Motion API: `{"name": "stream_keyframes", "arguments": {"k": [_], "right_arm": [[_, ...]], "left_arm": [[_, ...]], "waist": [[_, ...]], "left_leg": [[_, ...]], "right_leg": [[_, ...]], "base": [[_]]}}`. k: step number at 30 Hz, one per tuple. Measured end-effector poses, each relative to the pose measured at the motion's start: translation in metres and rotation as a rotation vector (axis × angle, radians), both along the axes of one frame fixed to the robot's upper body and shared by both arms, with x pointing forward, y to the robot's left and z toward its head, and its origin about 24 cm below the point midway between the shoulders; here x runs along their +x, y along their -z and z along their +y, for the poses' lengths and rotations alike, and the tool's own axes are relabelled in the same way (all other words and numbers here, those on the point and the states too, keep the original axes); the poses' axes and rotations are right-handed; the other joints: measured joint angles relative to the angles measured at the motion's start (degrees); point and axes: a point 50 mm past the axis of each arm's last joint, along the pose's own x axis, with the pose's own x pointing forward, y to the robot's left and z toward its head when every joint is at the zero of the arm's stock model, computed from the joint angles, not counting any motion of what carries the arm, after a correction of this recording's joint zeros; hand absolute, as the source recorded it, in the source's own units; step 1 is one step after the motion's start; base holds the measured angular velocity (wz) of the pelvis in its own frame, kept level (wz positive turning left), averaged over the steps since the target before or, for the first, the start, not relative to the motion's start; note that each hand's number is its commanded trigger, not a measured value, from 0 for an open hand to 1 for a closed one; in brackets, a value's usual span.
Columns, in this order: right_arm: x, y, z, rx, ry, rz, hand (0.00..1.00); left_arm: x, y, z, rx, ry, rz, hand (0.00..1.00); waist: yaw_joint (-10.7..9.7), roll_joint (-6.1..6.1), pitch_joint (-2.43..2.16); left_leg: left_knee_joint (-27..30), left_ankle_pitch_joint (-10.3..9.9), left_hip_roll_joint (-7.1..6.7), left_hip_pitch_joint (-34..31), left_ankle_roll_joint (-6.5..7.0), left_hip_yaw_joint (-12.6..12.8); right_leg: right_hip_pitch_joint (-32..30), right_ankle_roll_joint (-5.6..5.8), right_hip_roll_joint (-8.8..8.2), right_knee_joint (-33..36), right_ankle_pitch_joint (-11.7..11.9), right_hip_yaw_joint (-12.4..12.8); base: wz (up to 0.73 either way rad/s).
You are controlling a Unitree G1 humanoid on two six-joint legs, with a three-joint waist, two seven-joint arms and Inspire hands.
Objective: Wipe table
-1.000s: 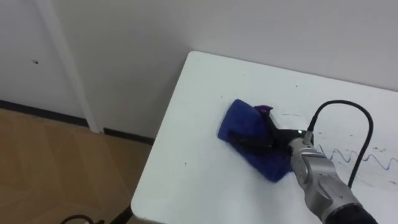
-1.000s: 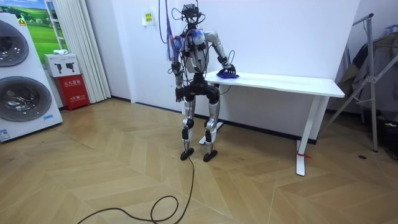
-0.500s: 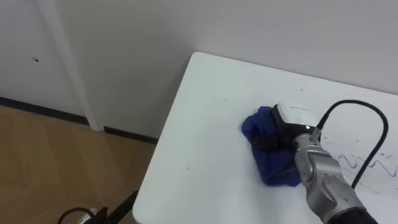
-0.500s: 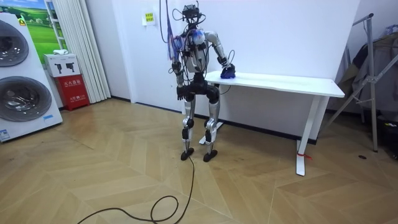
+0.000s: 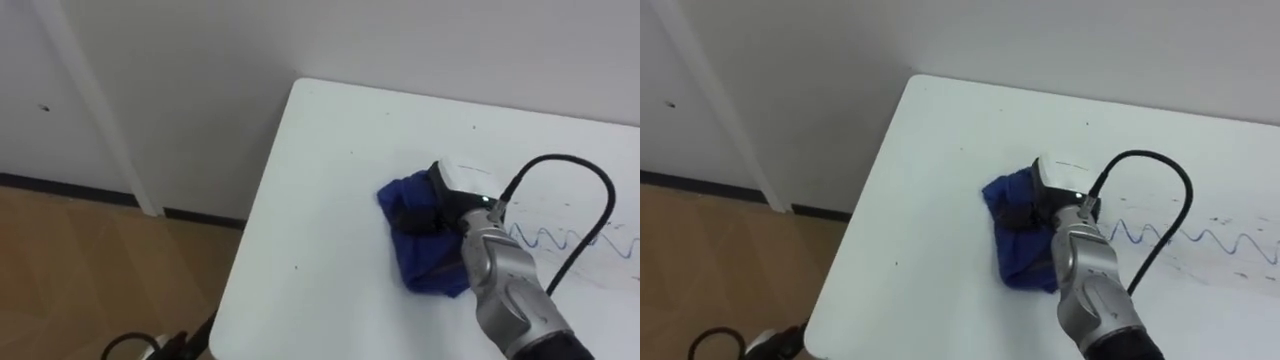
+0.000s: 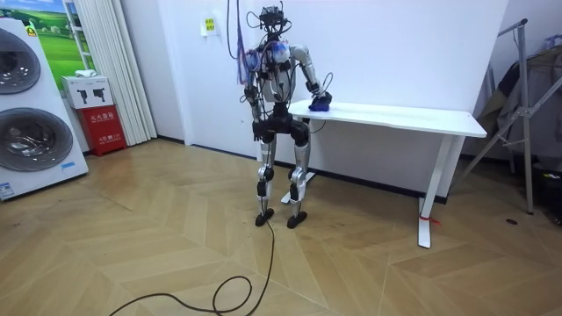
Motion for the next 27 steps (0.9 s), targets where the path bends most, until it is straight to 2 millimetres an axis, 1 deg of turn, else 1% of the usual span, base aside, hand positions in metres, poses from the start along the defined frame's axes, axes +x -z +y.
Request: {"name": "stream_keyframes", "arguments": {"k": [1, 2, 3, 4, 5, 6, 7, 8, 9, 10, 11, 12, 13, 15, 19, 20, 22, 23, 25, 26, 27], "right_arm": [[-0.002, 0.002, -0.003, 0.03, 0.016, -0.007, 1.0], [-0.008, 0.009, -0.012, 0.084, 0.062, -0.016, 1.0], [-0.015, 0.015, -0.024, 0.133, 0.122, -0.027, 1.0], [-0.018, 0.018, -0.03, 0.155, 0.154, -0.032, 1.0], [-0.026, 0.025, -0.043, 0.197, 0.225, -0.038, 1.0], [-0.039, 0.032, -0.062, 0.228, 0.326, -0.046, 1.0], [-0.046, 0.034, -0.073, 0.236, 0.38, -0.049, 1.0], [-0.059, 0.038, -0.094, 0.234, 0.472, -0.052, 1.0], [-0.071, 0.039, -0.117, 0.214, 0.549, -0.049, 1.0], [-0.077, 0.039, -0.129, 0.205, 0.586, -0.045, 1.0], [-0.09, 0.04, -0.148, 0.19, 0.665, -0.035, 1.0], [-0.101, 0.041, -0.163, 0.185, 0.74, -0.028, 1.0], [-0.105, 0.041, -0.168, 0.183, 0.767, -0.027, 1.0], [-0.121, 0.043, -0.182, 0.193, 0.87, -0.027, 1.0], [-0.126, 0.043, -0.186, 0.192, 0.903, -0.034, 1.0], [-0.125, 0.042, -0.187, 0.19, 0.902, -0.037, 1.0], [-0.121, 0.041, -0.185, 0.187, 0.889, -0.033, 1.0], [-0.116, 0.041, -0.183, 0.18, 0.876, -0.027, 1.0], [-0.099, 0.037, -0.176, 0.16, 0.844, -0.016, 1.0], [-0.084, 0.033, -0.168, 0.132, 0.794, -0.003, 1.0], [-0.068, 0.031, -0.151, 0.09, 0.696, 0.02, 1.0]], "left_arm": [[-0.002, 0.0, 0.002, -0.001, -0.01, 0.002, 0.0], [-0.007, 0.001, 0.007, -0.003, -0.044, 0.001, 0.0], [-0.014, 0.001, 0.015, 0.011, -0.086, 0.005, 0.0], [-0.019, 0.002, 0.02, 0.026, -0.107, 0.01, 0.0], [-0.032, 0.002, 0.034, 0.061, -0.146, 0.038, 0.0], [-0.046, 0.003, 0.047, 0.1, -0.181, 0.073, 0.0], [-0.054, 0.002, 0.054, 0.122, -0.202, 0.087, 0.0], [-0.069, 0.0, 0.067, 0.165, -0.231, 0.112, 0.0], [-0.082, -0.002, 0.077, 0.201, -0.252, 0.134, 0.0], [-0.089, -0.004, 0.081, 0.215, -0.257, 0.147, 0.0], [-0.098, -0.006, 0.088, 0.239, -0.271, 0.165, 0.0], [-0.104, -0.008, 0.093, 0.248, -0.307, 0.168, 0.0], [-0.106, -0.009, 0.095, 0.251, -0.323, 0.169, 0.0], [-0.11, -0.01, 0.098, 0.254, -0.346, 0.17, 0.0], [-0.107, -0.009, 0.096, 0.241, -0.347, 0.161, 0.0], [-0.102, -0.009, 0.095, 0.236, -0.339, 0.153, 0.0], [-0.092, -0.009, 0.092, 0.228, -0.317, 0.135, 0.0], [-0.087, -0.008, 0.089, 0.219, -0.302, 0.125, 0.0], [-0.078, -0.005, 0.081, 0.195, -0.285, 0.112, 0.0], [-0.069, -0.004, 0.075, 0.177, -0.265, 0.099, 0.0], [-0.059, -0.002, 0.068, 0.161, -0.244, 0.087, 0.0]], "waist": [[-0.5, -0.07, -0.09], [-0.9, -0.14, -0.17], [-1.0, -0.42, -0.35], [-1.2, -0.49, -0.38], [-2.3, -0.66, -0.46], [-2.7, -0.75, -0.49], [-3.0, -0.81, -0.52], [-3.7, -1.03, -0.6], [-4.0, -1.1, -0.64], [-4.0, -1.09, -0.63], [-4.3, -1.13, -0.67], [-4.8, -1.3, -0.73], [-5.3, -1.37, -0.76], [-6.3, -1.49, -0.9], [-8.0, -1.53, -0.93], [-8.5, -1.49, -0.95], [-8.2, -1.28, -0.98], [-8.0, -1.09, -1.02], [-7.6, -0.8, -0.86], [-6.5, -0.58, -0.69], [-5.6, -0.6, -0.6]], "left_leg": [[0.0, 0.0, -0.01, -0.1, 0.02, -0.3], [0.1, 0.0, -0.03, -0.2, 0.02, -0.6], [0.1, 0.0, -0.05, -0.2, 0.02, -0.7], [0.1, 0.0, -0.08, -0.1, 0.02, -0.8], [0.3, 0.0, -0.12, 0.1, 0.02, -1.2], [0.3, 0.0, -0.14, 0.6, 0.03, -1.2], [0.3, 0.0, -0.14, 0.8, 0.03, -1.2], [0.2, 0.0, -0.06, 0.9, 0.03, -1.1], [0.2, 0.0, -0.04, 1.2, 0.09, -0.3], [0.2, -0.1, -0.07, 1.3, 0.14, -0.1], [0.2, -0.2, -0.09, 1.3, 0.42, 0.0], [0.2, -0.4, -0.12, 1.2, 0.62, -0.1], [0.2, -0.4, -0.14, 1.1, 0.68, -0.2], [0.3, -0.5, -0.15, 1.4, 0.74, -0.2], [0.3, -0.5, -0.05, 1.5, 0.73, 0.2], [0.3, -0.4, -0.04, 1.5, 0.72, 0.2], [0.3, -0.4, 0.01, 1.8, 0.7, 0.5], [0.2, -0.4, 0.02, 2.0, 0.7, 0.9], [0.2, -0.4, 0.03, 2.2, 0.7, 1.7], [0.1, -0.4, 0.06, 2.2, 0.7, 3.1], [0.1, -0.4, 0.07, 2.1, 0.7, 3.3]], "right_leg": [[0.1, 0.01, -0.1, 0.0, 0.0, -0.4], [0.2, 0.03, -0.26, 0.0, 0.0, -0.9], [0.2, 0.07, -0.3, -0.1, 0.0, -1.1], [0.4, 0.08, -0.31, -0.2, -0.1, -1.1], [1.4, 0.19, -0.37, -1.0, 0.0, -1.5], [2.2, 0.33, -0.47, -1.1, -0.1, -1.9], [2.6, 0.4, -0.54, -1.1, -0.2, -2.0], [3.0, 0.75, -0.84, -1.1, -0.4, -2.3], [3.2, 0.99, -1.06, -1.0, -0.6, -2.2], [3.2, 0.99, -1.15, -1.0, -0.6, -2.3], [3.2, 1.03, -1.23, -0.9, -0.6, -2.3], [3.2, 1.06, -1.34, -0.9, -0.6, -2.5], [3.4, 1.07, -1.37, -0.9, -0.6, -2.5], [3.9, 1.09, -1.35, -0.8, -0.6, -2.5], [4.0, 1.09, -1.21, -0.9, -0.6, -2.3], [4.0, 1.09, -1.22, -0.8, -0.6, -2.3], [4.0, 1.08, -1.2, -0.7, -0.6, -2.3], [4.0, 1.08, -1.2, -0.4, -0.6, -2.1], [3.2, 1.06, -1.06, 0.4, -0.6, -0.9], [2.2, 0.84, -0.83, 0.9, -0.4, 0.3], [1.5, 0.67, -0.61, 1.4, -0.2, 1.3]], "base": [[0.28], [0.22], [0.16], [0.21], [0.3], [0.32], [0.27], [0.2], [0.16], [0.09], [0.08], [0.12], [0.08], [0.0], [-0.05], [-0.04], [-0.11], [-0.21], [-0.4], [-0.64], [-0.63]]}}
